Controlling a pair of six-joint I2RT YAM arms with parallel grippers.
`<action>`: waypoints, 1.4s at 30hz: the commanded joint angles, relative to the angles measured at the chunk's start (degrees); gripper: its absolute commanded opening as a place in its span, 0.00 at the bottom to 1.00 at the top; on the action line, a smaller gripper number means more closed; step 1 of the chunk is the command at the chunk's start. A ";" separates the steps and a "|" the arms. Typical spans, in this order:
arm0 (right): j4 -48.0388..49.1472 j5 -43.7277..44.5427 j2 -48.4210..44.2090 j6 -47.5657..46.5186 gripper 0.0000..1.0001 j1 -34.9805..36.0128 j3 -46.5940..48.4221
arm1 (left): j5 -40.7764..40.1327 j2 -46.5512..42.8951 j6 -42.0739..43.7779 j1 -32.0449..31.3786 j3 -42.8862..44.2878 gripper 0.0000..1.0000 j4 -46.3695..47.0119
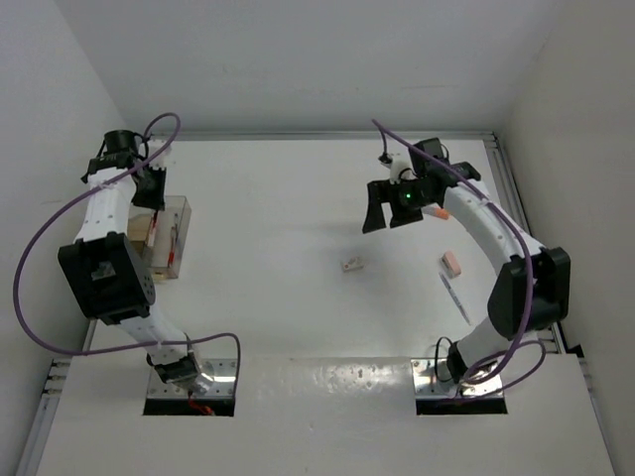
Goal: Sort the stationery into containers
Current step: Place the pen in the storage box, then pick up the pen from the center of the board.
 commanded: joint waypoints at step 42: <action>-8.02 26.37 -16.00 -26.55 0.46 -23.48 -28.15 | 5.03 -22.12 -4.22 -15.82 -4.65 0.87 8.63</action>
